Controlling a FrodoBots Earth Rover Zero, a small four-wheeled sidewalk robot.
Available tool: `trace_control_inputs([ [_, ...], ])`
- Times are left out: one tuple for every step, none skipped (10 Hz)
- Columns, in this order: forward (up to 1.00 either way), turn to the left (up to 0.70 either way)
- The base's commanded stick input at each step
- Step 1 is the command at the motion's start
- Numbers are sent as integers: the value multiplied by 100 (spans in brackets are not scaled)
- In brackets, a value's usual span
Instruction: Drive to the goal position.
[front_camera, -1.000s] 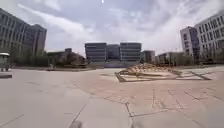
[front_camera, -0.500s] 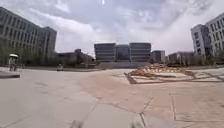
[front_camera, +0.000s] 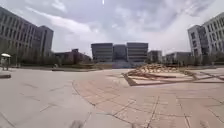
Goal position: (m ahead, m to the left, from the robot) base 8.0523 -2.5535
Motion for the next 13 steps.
trace_control_inputs([
  [70, -9],
  [70, -9],
  [70, -9],
  [70, -9],
  [70, 2],
  [70, 20],
  [70, 20],
  [70, 20],
  [70, 20],
  [70, 20],
  [70, 20],
  [70, 14],
  [70, -4],
])
